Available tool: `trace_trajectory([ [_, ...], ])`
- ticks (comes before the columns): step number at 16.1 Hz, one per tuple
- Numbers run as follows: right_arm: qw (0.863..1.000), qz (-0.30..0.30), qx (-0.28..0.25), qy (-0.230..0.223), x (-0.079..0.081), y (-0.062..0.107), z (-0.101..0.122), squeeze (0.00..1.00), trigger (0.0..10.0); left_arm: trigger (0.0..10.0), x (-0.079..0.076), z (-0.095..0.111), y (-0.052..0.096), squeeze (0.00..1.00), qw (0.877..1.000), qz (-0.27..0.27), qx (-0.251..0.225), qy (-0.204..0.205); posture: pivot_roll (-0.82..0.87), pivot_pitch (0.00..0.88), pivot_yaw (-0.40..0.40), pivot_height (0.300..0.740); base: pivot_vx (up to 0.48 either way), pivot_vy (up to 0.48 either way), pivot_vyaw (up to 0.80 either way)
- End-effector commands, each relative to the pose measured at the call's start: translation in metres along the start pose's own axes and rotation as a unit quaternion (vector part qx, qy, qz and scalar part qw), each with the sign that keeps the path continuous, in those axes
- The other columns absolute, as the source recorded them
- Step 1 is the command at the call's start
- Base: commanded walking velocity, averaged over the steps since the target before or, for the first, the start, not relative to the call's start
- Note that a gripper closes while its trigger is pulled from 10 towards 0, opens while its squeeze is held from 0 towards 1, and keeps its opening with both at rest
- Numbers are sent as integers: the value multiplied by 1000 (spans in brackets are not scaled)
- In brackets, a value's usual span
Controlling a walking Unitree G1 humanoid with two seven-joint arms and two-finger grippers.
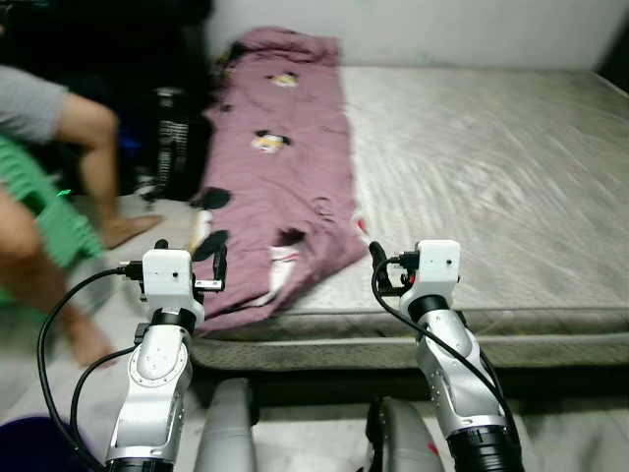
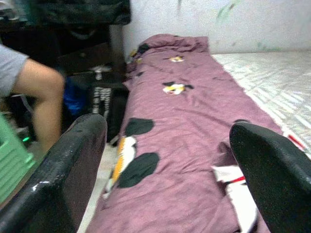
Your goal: Clean up the room
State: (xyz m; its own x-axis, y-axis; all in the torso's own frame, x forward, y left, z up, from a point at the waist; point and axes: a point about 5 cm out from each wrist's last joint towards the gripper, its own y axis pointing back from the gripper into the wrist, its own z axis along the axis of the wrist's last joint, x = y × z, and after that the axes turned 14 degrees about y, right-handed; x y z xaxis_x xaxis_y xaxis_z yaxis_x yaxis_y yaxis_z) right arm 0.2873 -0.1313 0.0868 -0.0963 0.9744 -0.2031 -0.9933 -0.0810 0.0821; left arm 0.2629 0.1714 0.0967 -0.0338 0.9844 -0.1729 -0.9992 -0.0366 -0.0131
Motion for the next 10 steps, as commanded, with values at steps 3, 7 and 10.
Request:
trace_trajectory([
  [3, 1000, 3, -7, 1, 0, -2, 3, 0, 10000, 10000, -1, 4, -4, 0, 1000, -3, -6, 3, 32, 0, -14, 565, 0, 0, 0],
  [7, 1000, 4, -6, 1, 0, -3, 3, 0, 10000, 10000, -1, 4, -4, 0, 1000, 1, -6, 6, 30, 0, -13, 545, 0, 0, 0],
  [10, 1000, 6, -3, -1, 1, -2, 2, 0, 10000, 10000, 3, 4, -4, 0, 1000, 18, -6, 13, 31, 0, -16, 540, 0, 0, 0],
])
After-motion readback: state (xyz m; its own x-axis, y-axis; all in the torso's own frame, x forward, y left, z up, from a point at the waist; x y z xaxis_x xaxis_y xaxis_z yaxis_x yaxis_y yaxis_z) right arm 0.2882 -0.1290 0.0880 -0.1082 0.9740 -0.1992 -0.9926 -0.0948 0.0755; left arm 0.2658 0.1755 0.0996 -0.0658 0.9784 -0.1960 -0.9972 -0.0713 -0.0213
